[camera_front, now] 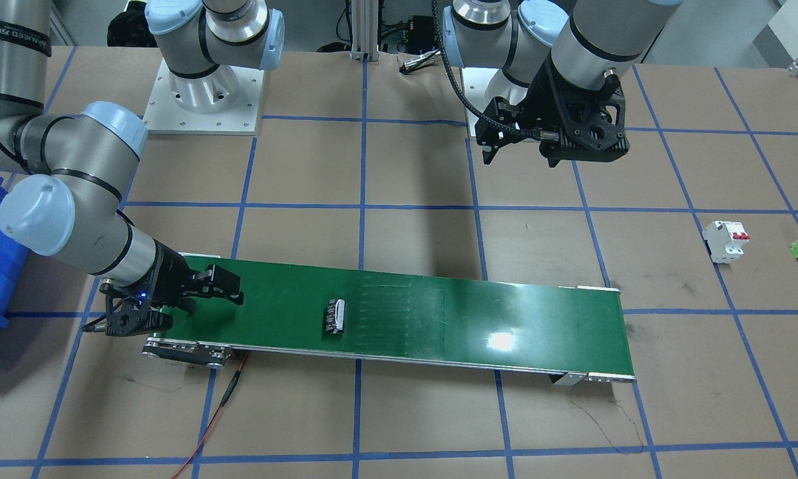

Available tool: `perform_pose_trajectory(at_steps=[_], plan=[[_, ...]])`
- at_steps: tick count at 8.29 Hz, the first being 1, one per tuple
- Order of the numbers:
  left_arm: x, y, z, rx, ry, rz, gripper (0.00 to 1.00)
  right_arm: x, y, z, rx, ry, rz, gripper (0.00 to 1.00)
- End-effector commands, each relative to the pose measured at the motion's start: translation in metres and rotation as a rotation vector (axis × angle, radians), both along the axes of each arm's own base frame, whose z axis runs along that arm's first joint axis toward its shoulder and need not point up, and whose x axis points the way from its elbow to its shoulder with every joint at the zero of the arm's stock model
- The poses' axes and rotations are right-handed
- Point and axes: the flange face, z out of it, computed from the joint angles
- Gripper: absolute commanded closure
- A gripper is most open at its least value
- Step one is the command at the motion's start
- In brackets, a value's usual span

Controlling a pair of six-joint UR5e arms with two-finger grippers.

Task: Move capacitor from left to right
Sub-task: 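Raise the left gripper while the belt carries the capacitor toward the right gripper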

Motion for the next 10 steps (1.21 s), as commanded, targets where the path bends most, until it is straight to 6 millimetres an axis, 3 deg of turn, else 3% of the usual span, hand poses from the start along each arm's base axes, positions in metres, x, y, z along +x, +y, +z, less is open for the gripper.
perform_pose_trajectory(at_steps=[1, 8, 10], plan=[[0.000, 0.000, 0.000, 0.000, 0.000, 0.000, 0.00, 0.000, 0.000, 0.000, 0.000, 0.000, -0.001, 0.00], [0.000, 0.000, 0.000, 0.000, 0.000, 0.000, 0.00, 0.001, -0.001, 0.003, 0.012, 0.003, -0.061, 0.01], [0.000, 0.000, 0.000, 0.000, 0.000, 0.000, 0.00, 0.010, -0.001, 0.006, 0.019, 0.002, -0.089, 0.01]])
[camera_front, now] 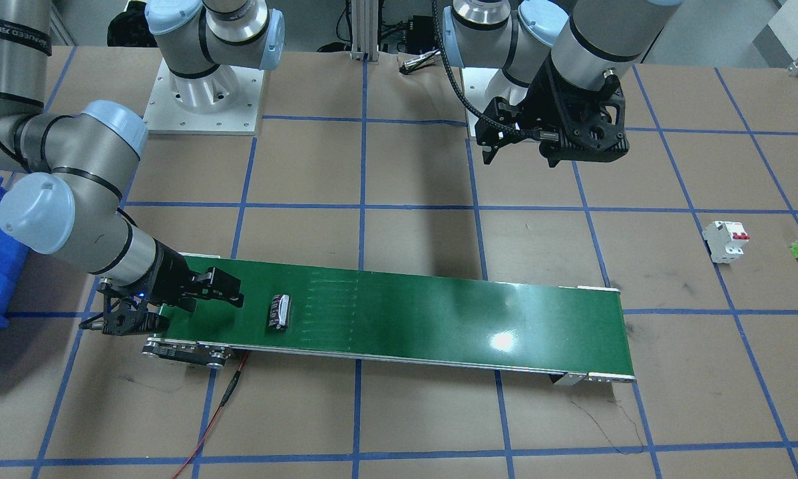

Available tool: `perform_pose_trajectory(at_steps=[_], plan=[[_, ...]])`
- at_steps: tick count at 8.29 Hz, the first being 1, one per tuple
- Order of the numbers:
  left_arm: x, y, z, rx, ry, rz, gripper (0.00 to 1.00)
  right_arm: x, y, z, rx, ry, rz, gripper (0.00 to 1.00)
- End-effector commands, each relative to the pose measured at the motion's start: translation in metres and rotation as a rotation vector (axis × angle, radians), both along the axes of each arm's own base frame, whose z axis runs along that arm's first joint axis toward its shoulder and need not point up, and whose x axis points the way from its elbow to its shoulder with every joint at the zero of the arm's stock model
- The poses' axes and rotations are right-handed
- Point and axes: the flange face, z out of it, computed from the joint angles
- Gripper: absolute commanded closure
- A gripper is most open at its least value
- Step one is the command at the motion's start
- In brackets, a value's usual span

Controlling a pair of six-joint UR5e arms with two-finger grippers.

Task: Move capacitor from left to right
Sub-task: 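Lower the right gripper onto the capacitor on the belt and close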

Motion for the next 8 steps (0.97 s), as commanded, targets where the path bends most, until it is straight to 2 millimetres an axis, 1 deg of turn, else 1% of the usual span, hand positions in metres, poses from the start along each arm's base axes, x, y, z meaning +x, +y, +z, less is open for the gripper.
perform_pose_trajectory(at_steps=[1, 2, 3, 4, 6, 7, 8], plan=[[0.000, 0.000, 0.000, 0.000, 0.000, 0.000, 0.00, 0.019, 0.000, 0.005, -0.002, 0.001, 0.001, 0.01], [0.000, 0.000, 0.000, 0.000, 0.000, 0.000, 0.00, 0.023, 0.000, 0.005, -0.006, 0.003, 0.008, 0.02], [0.000, 0.000, 0.000, 0.000, 0.000, 0.000, 0.00, 0.023, 0.000, 0.004, -0.005, 0.004, 0.009, 0.05], [0.000, 0.000, 0.000, 0.000, 0.000, 0.000, 0.00, 0.020, 0.000, 0.003, -0.002, 0.039, 0.011, 0.11], [0.000, 0.000, 0.000, 0.000, 0.000, 0.000, 0.00, 0.017, 0.002, 0.001, 0.004, 0.075, 0.015, 0.28], [0.000, 0.000, 0.000, 0.000, 0.000, 0.000, 0.00, 0.016, 0.002, 0.000, 0.006, 0.083, 0.018, 0.40], [0.000, 0.000, 0.000, 0.000, 0.000, 0.000, 0.00, 0.013, 0.003, -0.002, 0.013, 0.112, 0.023, 0.50]])
